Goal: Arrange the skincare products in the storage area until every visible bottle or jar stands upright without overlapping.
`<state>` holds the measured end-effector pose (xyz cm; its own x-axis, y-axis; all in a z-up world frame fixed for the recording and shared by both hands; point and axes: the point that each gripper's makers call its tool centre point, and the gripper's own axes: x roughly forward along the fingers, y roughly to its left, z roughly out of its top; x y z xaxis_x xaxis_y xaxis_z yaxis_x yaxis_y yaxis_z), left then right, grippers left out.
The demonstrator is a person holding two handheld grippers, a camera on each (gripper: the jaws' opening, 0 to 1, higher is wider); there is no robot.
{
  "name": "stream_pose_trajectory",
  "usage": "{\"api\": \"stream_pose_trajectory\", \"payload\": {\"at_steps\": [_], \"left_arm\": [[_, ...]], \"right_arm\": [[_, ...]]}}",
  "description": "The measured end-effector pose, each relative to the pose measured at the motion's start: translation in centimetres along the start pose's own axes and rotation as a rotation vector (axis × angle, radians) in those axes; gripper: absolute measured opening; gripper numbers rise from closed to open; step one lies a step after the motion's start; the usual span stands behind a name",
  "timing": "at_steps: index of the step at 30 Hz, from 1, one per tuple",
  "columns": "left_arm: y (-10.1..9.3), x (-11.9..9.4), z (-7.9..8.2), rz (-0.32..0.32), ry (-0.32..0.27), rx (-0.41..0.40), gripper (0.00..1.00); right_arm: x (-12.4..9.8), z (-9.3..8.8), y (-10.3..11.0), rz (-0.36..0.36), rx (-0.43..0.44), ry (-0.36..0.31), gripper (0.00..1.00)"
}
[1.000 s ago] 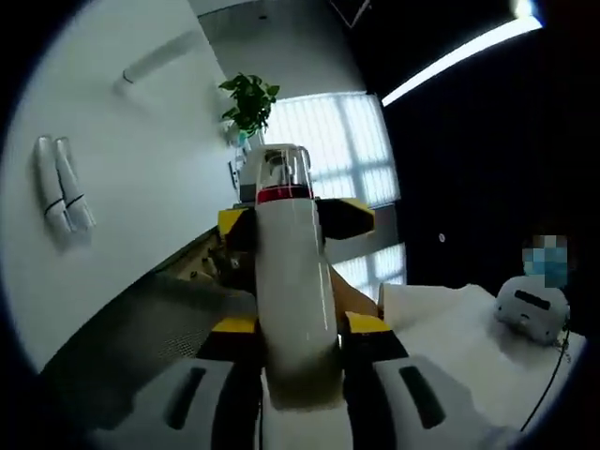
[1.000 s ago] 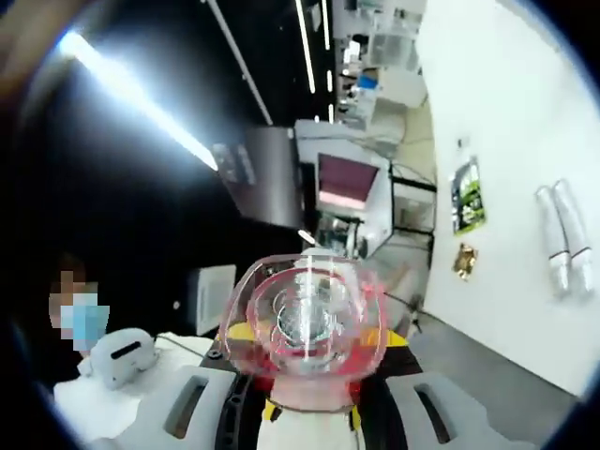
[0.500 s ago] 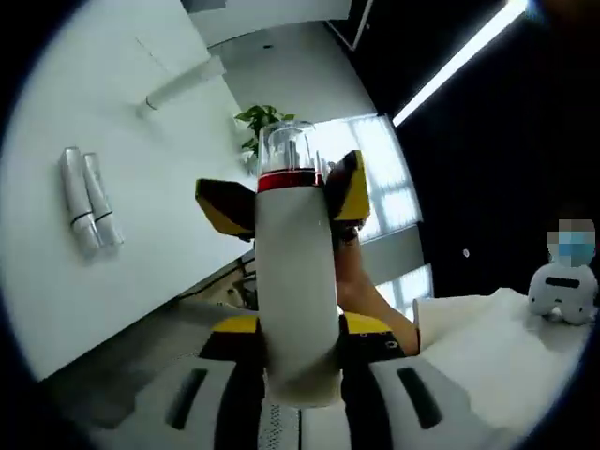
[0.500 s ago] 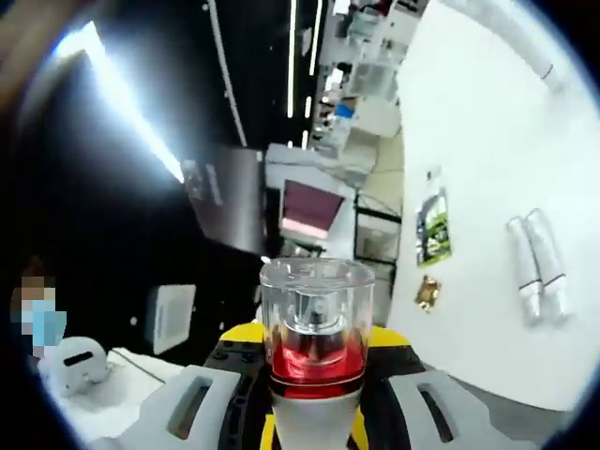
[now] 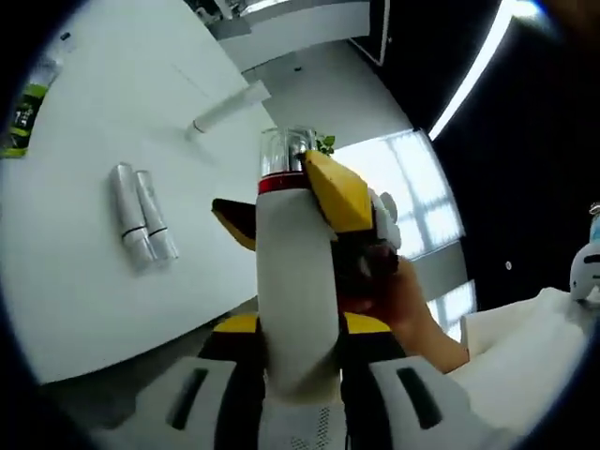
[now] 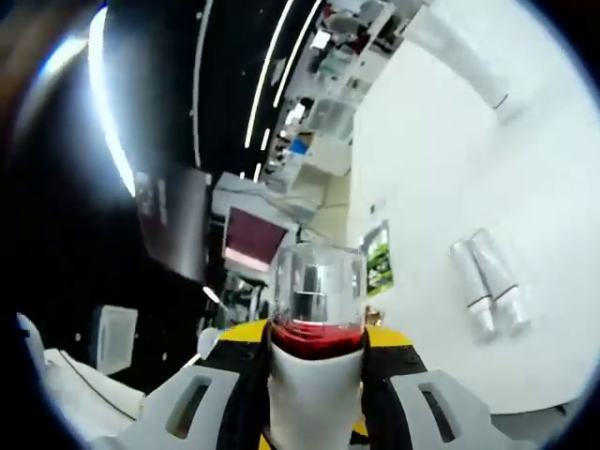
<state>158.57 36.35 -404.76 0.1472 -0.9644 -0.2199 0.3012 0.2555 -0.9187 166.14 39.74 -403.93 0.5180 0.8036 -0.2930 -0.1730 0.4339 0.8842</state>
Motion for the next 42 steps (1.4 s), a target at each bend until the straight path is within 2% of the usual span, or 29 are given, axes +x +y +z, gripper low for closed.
{"api": "stream_pose_trajectory", "payload": {"at_steps": [3, 9, 12, 18, 21, 23, 26, 29, 35, 38, 42], "left_arm": [[0.2, 0.1, 0.1, 0.008, 0.006, 0.004, 0.24], [0.6, -0.2, 0.4, 0.008, -0.025, -0.029, 0.24], [0.8, -0.4, 0.5, 0.038, -0.024, -0.008, 0.24], [2.5, -0.8, -0.6, 0.241, 0.081, 0.224, 0.24], [2.5, -0.9, -0.6, 0.291, 0.097, 0.295, 0.24], [2.9, -1.2, -0.6, 0.339, 0.135, 0.378, 0.24], [3.6, -1.6, -0.6, 0.394, 0.165, 0.447, 0.24], [3.5, -1.7, -0.8, 0.406, 0.165, 0.475, 0.24], [3.3, -1.9, -0.2, 0.407, 0.135, 0.496, 0.25], [3.0, -1.7, 0.1, 0.374, 0.098, 0.473, 0.25], [2.0, -1.4, 0.2, 0.298, 0.089, 0.436, 0.26]], "right_arm": [[-0.2, -0.2, -0.1, -0.021, -0.013, 0.000, 0.39], [-0.5, -0.9, -0.7, -0.053, -0.078, 0.043, 0.42], [-0.6, -1.5, -0.7, -0.059, -0.073, 0.056, 0.41], [-0.4, -2.8, -1.4, -0.082, -0.058, 0.088, 0.39], [-0.5, -2.9, -1.3, -0.076, -0.051, 0.066, 0.38], [-0.4, -2.9, -1.5, -0.076, -0.039, 0.048, 0.38], [0.1, -3.1, -1.7, -0.079, -0.022, 0.055, 0.37], [0.1, -3.2, -1.2, -0.049, -0.009, 0.070, 0.34], [0.0, -2.8, -0.8, -0.014, 0.012, 0.053, 0.30], [-0.1, -2.4, -0.6, 0.000, 0.016, 0.048, 0.30], [-0.6, -2.1, 0.1, 0.030, 0.017, 0.049, 0.30]]}}
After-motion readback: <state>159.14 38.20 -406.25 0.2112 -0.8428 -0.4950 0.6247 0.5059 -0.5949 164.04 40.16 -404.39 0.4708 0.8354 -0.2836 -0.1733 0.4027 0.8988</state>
